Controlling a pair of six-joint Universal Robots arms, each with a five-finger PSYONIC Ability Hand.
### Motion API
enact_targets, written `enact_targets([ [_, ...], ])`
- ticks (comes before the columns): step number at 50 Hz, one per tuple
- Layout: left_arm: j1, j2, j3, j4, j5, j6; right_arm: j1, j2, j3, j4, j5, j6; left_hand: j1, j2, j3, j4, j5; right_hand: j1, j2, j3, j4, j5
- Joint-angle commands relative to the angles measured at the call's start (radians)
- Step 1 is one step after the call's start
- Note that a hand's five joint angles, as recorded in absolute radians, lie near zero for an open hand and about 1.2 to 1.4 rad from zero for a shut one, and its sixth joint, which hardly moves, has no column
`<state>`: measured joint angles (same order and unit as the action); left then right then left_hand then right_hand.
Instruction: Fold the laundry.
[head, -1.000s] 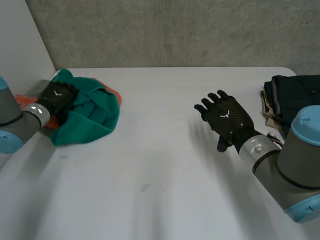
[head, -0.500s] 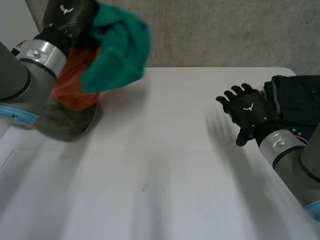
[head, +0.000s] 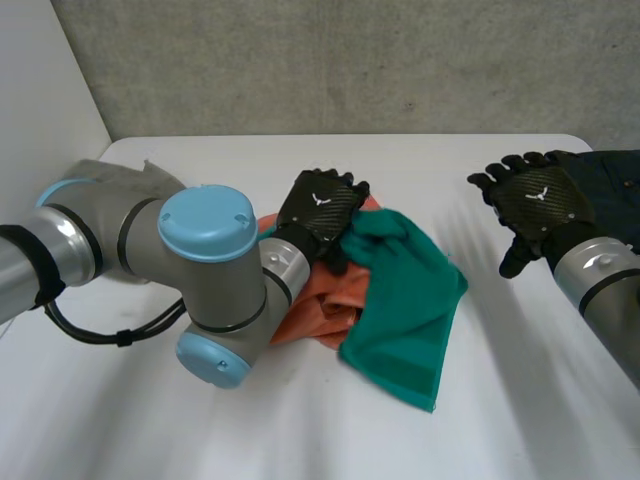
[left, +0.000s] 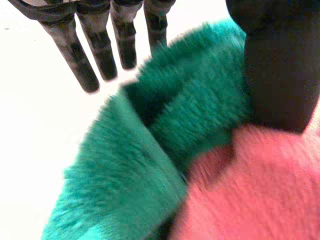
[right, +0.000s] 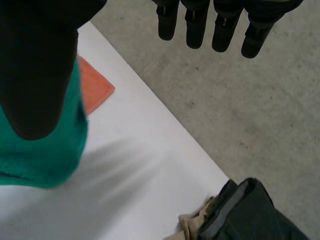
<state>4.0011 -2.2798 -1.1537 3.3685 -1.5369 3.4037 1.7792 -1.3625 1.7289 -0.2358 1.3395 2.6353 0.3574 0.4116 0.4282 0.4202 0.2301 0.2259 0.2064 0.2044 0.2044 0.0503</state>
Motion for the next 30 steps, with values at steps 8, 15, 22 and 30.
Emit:
enact_targets([
  [8,0.05,0.371,-0.219,-0.1,-0.023,-0.007,0.016,0.088,-0.343,0.418,-0.06,0.27,-0.17,-0.224,-0.241,-0.233,-0.218,-0.051,-0.032,-0.03,-0.03,-0.05],
  [15,0.116,0.453,-0.404,-0.116,-0.103,-0.026,0.086,0.243,-0.503,0.521,-0.21,0.368,-0.153,-0.207,-0.224,-0.216,-0.2,-0.051,-0.032,-0.03,-0.03,-0.05],
  [22,0.136,0.436,-0.518,-0.118,-0.109,-0.131,0.178,0.433,-0.647,0.481,-0.211,0.384,-0.094,-0.148,-0.165,-0.157,-0.141,-0.051,-0.032,-0.03,-0.03,-0.05],
  [30,0.144,0.338,-0.529,-0.109,-0.068,-0.207,0.212,0.56,-0.739,0.418,-0.148,0.377,-0.018,-0.072,-0.089,-0.08,-0.065,0.524,0.543,0.545,0.545,0.525],
])
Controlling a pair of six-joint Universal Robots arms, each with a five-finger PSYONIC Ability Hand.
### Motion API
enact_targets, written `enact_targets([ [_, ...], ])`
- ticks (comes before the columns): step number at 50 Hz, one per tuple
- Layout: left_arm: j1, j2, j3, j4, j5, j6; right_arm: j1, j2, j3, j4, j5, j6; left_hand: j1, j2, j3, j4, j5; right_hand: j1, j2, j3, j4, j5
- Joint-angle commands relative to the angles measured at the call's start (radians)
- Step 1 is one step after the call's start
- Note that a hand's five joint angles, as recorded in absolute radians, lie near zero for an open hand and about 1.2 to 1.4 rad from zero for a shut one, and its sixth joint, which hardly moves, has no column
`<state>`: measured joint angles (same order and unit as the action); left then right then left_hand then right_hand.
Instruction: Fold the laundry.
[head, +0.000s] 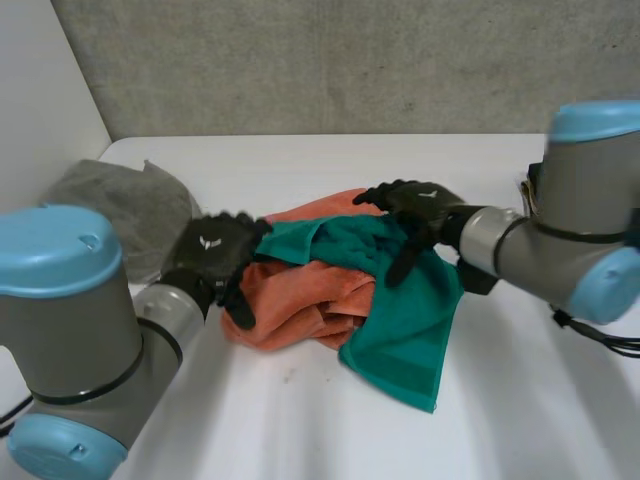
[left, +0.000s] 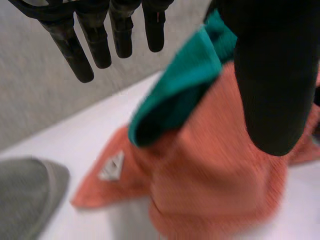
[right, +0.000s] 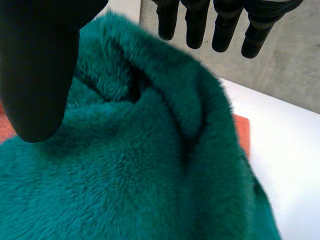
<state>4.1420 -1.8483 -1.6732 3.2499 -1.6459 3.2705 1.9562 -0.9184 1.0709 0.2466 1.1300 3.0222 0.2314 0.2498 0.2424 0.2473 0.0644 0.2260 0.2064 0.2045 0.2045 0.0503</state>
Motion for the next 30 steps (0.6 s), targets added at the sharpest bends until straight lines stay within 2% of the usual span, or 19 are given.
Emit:
enact_targets([
  [1,0.003,-0.106,-0.005,0.013,0.047,-0.074,0.035,0.116,-0.083,-0.07,0.067,-0.009,0.108,0.09,0.097,0.092,0.101,0.746,0.766,0.768,0.768,0.748],
  [3,0.003,-0.129,0.006,0.024,0.06,-0.074,0.035,0.102,-0.077,-0.088,0.08,-0.013,0.111,0.093,0.1,0.095,0.104,1.168,1.188,1.19,1.19,1.17],
  [6,-0.002,-0.173,0.044,0.06,0.078,-0.071,0.035,0.058,-0.049,-0.116,0.086,-0.014,0.146,0.128,0.135,0.13,0.139,1.17,1.19,1.192,1.192,1.171],
  [10,-0.003,-0.229,0.102,0.083,0.087,-0.068,0.026,-0.078,0.066,-0.168,0.08,-0.016,0.217,0.198,0.206,0.201,0.209,1.17,1.19,1.192,1.192,1.171],
  [11,-0.003,-0.253,0.13,0.085,0.087,-0.068,0.015,-0.133,0.108,-0.185,0.079,-0.016,0.298,0.28,0.287,0.282,0.291,1.17,1.19,1.192,1.192,1.171],
  [15,-0.005,-0.311,0.199,0.083,0.089,-0.066,-0.058,-0.21,0.196,-0.196,0.071,-0.006,0.574,0.556,0.563,0.558,0.567,1.17,1.19,1.192,1.192,1.171],
  [18,-0.014,-0.341,0.236,0.082,0.089,-0.063,-0.109,-0.221,0.24,-0.196,0.071,-0.016,0.806,0.788,0.795,0.791,0.799,1.17,1.19,1.192,1.192,1.171],
  [21,-0.025,-0.393,0.291,0.07,0.087,-0.061,-0.135,-0.229,0.265,-0.196,0.071,-0.016,1.163,1.145,1.152,1.148,1.156,1.17,1.19,1.192,1.192,1.171],
  [26,-0.023,-0.405,0.346,0.036,0.063,-0.014,-0.167,-0.254,0.281,-0.201,0.088,-0.02,1.165,1.147,1.154,1.149,1.157,1.17,1.19,1.192,1.192,1.171],
  [30,0.012,-0.318,0.38,0.034,0.002,0.047,-0.207,-0.27,0.281,-0.204,0.09,-0.02,1.165,1.147,1.154,1.149,1.157,1.17,1.19,1.192,1.192,1.171],
])
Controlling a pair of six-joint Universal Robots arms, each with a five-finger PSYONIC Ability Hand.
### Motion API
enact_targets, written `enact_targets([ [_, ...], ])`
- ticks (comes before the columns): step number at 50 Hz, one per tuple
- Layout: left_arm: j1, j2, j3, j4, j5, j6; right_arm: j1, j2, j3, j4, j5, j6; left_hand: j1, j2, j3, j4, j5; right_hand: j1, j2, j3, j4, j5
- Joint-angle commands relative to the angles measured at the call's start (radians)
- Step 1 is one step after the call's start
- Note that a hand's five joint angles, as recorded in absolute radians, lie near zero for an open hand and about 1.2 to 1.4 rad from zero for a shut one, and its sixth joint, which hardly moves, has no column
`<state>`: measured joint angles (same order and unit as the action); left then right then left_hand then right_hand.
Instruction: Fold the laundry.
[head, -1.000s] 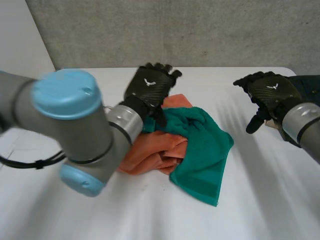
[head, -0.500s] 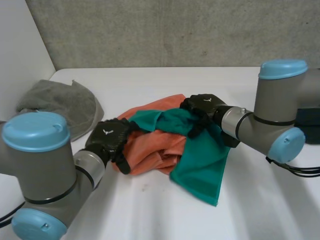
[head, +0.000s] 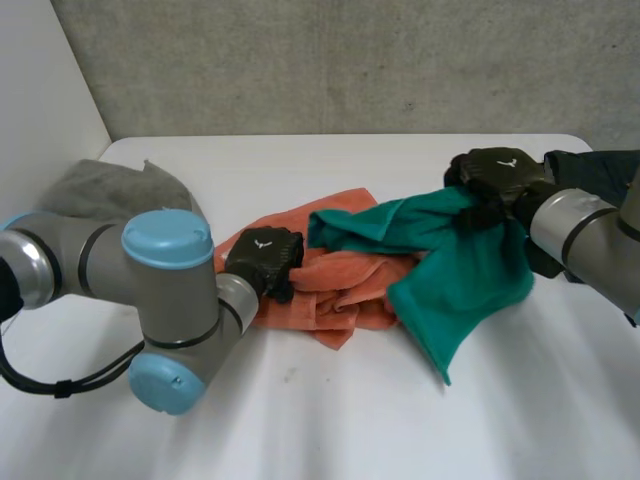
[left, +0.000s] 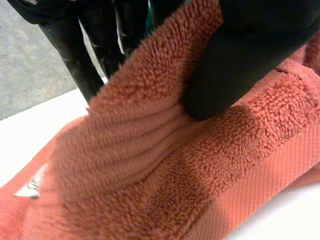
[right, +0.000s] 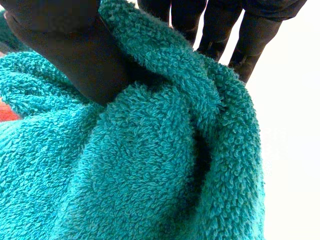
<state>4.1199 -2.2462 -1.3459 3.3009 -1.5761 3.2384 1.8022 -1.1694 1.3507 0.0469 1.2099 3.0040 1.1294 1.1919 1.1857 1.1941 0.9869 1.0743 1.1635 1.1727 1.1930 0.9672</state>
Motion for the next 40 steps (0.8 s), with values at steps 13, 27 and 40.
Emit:
enact_targets([
  [13,0.499,0.108,0.424,0.144,-0.211,0.449,-0.052,-0.062,-0.005,-0.004,0.007,-0.002,0.267,0.204,0.211,0.202,0.235,0.322,0.233,0.224,0.203,0.254],
  [27,0.496,0.042,0.294,0.224,-0.205,0.512,-0.04,-0.052,0.039,-0.002,0.01,-0.036,-0.875,-0.937,-0.931,-0.94,-0.907,0.322,0.233,0.224,0.203,0.254],
  [40,0.28,0.088,-0.015,0.125,-0.067,0.44,-0.043,-0.064,0.068,0.007,0.004,-0.059,-0.928,-0.99,-0.984,-0.992,-0.96,0.322,0.233,0.224,0.203,0.254],
])
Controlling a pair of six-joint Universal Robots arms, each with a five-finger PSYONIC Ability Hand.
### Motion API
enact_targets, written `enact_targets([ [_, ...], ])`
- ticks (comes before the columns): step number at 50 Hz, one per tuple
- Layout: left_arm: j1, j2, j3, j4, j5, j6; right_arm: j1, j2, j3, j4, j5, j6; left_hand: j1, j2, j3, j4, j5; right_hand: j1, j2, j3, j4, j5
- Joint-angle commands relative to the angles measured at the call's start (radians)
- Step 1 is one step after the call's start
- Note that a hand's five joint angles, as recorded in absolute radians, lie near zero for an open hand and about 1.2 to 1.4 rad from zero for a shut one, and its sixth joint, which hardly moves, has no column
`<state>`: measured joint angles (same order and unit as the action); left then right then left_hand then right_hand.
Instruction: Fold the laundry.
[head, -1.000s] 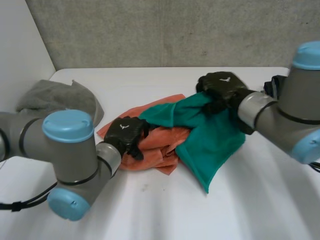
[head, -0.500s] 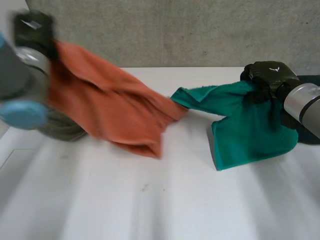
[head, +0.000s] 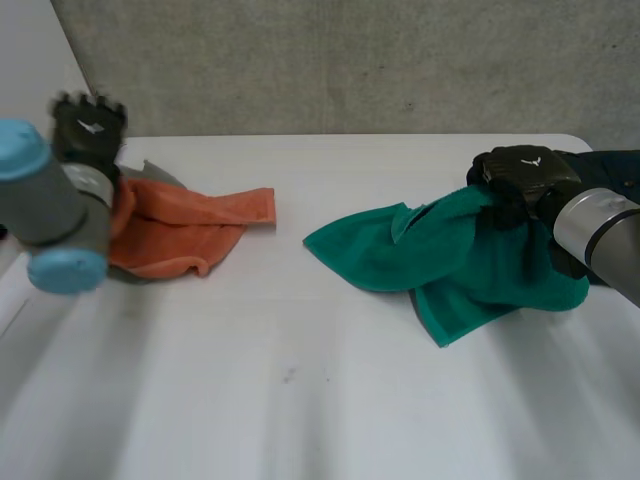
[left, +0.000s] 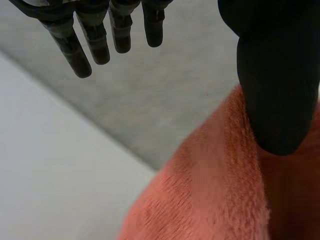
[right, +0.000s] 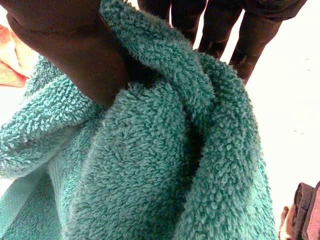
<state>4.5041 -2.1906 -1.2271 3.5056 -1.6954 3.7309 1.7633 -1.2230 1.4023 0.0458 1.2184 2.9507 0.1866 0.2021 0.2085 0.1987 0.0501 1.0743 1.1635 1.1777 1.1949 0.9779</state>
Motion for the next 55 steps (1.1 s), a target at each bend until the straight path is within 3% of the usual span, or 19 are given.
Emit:
enact_targets([
  [1,-0.121,0.04,-0.144,-0.094,0.054,-0.066,-0.005,-0.019,0.027,0.008,-0.007,-0.015,0.021,0.006,-0.001,0.009,-0.017,0.322,0.233,0.219,0.201,0.244],
  [9,-0.33,0.181,-0.239,-0.123,0.151,-0.359,0.007,-0.113,0.104,0.008,-0.036,-0.102,-0.002,-0.018,-0.024,-0.014,-0.04,0.322,0.233,0.219,0.201,0.244],
  [14,-0.411,0.145,-0.195,-0.119,0.166,-0.482,0.036,-0.213,0.132,0.009,-0.127,-0.105,-0.008,-0.024,-0.03,-0.02,-0.046,0.322,0.233,0.219,0.201,0.244],
  [21,-0.506,-0.068,-0.022,-0.134,0.161,-0.503,0.054,-0.312,0.182,0.011,-0.175,-0.09,-0.011,-0.027,-0.033,-0.023,-0.049,0.322,0.233,0.219,0.201,0.244],
  [27,-0.525,-0.187,0.07,-0.171,0.163,-0.54,0.096,-0.375,0.199,0.006,-0.172,-0.047,0.018,0.003,-0.004,0.006,-0.02,0.322,0.233,0.219,0.201,0.244],
  [29,-0.533,-0.199,0.075,-0.195,0.163,-0.552,0.094,-0.377,0.198,0.006,-0.166,-0.039,0.141,0.125,0.119,0.129,0.103,0.322,0.233,0.219,0.201,0.244],
  [31,-0.54,-0.201,0.075,-0.211,0.163,-0.557,0.085,-0.375,0.193,0.003,-0.162,-0.036,0.433,0.418,0.411,0.421,0.395,0.322,0.233,0.219,0.201,0.244],
  [32,-0.549,-0.195,0.069,-0.218,0.163,-0.563,0.085,-0.374,0.19,0.003,-0.161,-0.036,0.906,0.89,0.884,0.894,0.868,0.322,0.233,0.219,0.201,0.244],
  [33,-0.552,-0.193,0.064,-0.22,0.157,-0.563,0.084,-0.372,0.187,0.005,-0.16,-0.036,1.134,1.119,1.112,1.122,1.096,0.322,0.233,0.219,0.201,0.244],
  [38,-0.523,-0.068,0.002,-0.249,0.154,-0.548,0.076,-0.356,0.167,0.012,-0.161,-0.044,1.21,1.194,1.188,1.198,1.172,0.322,0.233,0.219,0.201,0.244],
  [44,-0.425,0.184,-0.178,-0.255,0.168,-0.546,0.01,-0.207,0.052,0.032,-0.149,-0.052,1.21,1.194,1.188,1.198,1.172,0.322,0.233,0.219,0.201,0.244],
  [52,-0.422,0.207,-0.226,-0.267,0.163,-0.545,0.042,0.13,-0.19,0.042,-0.113,-0.134,1.21,1.194,1.188,1.198,1.172,0.3,0.211,0.196,0.179,0.222],
  [53,-0.422,0.169,-0.216,-0.27,0.16,-0.545,0.056,0.188,-0.232,0.025,-0.073,-0.165,1.21,1.194,1.188,1.198,1.172,-0.026,-0.115,-0.129,-0.147,-0.104],
  [55,-0.422,0.109,-0.197,-0.286,0.16,-0.545,0.07,0.241,-0.262,-0.004,-0.028,-0.186,1.21,1.194,1.188,1.198,1.172,-0.406,-0.495,-0.51,-0.527,-0.484],
])
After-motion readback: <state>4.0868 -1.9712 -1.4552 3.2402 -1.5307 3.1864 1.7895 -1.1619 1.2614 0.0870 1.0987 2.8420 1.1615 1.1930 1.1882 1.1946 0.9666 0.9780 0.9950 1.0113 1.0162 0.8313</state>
